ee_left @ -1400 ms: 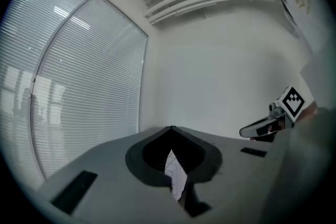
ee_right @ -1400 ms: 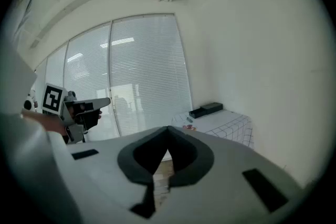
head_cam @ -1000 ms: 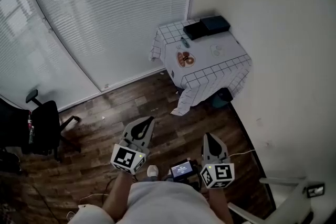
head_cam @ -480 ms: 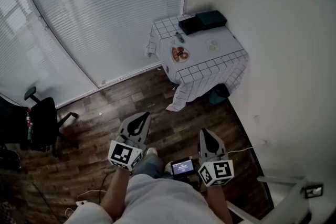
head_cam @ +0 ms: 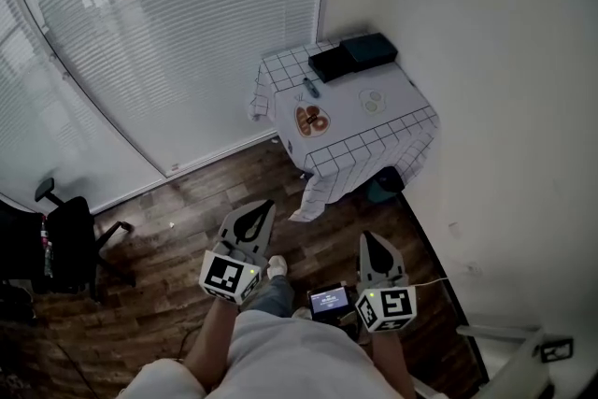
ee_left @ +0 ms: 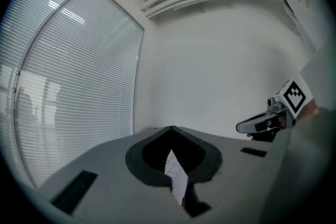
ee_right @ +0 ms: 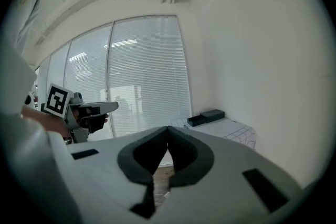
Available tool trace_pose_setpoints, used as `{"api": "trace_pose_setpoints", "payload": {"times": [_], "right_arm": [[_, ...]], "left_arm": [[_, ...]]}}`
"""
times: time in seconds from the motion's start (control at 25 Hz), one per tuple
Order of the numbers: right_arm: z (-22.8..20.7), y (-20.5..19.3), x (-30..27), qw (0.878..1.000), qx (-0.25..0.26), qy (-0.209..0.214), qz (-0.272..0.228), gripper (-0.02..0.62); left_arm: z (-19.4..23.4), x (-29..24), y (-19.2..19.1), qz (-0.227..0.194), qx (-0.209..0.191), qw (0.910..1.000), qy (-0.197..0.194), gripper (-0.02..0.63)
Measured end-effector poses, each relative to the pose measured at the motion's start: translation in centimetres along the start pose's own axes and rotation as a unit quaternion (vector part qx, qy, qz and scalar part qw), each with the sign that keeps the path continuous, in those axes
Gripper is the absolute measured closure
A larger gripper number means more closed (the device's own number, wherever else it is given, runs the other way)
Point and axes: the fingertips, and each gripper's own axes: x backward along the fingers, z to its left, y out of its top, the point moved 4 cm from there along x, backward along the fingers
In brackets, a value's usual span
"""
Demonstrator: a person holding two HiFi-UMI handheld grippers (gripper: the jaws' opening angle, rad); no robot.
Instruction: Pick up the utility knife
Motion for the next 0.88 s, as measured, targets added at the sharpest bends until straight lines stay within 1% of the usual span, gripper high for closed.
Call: {"api": "trace_pose_setpoints", "payload": {"times": [0.16,0.48,0.64,0.76,0.88], "right_arm": [[-1.1,0.7,-4.3,1.000,0.003,-0.013,0.010,0.589],[-0.5,2.1,-12.4,1.000,-0.008,-0.009,0.014,0.589],[-0.5,2.4,-14.9,1.000,-0.017,-0.019,0.016,0.589],[-0.7,2.8,-16.1,0.999,-0.020,-0.030,0.015,0.589],[-1.0,3.3,-17.3,0.999,-0.014,-0.025,0.018,0.589]], "left_arm": [[3.5,-2.9,0.7,-0.009,-0.002,1.0000,-0.002,0.601],[10.5,-6.7,0.4,-0.003,0.008,1.0000,0.000,0.601],[12.7,-8.1,-0.2,-0.001,0.012,0.9999,-0.001,0.601],[13.6,-8.9,-0.5,-0.001,0.013,0.9999,-0.004,0.601],[14.6,-9.9,-0.5,0.001,0.011,0.9999,0.006,0.601]]}}
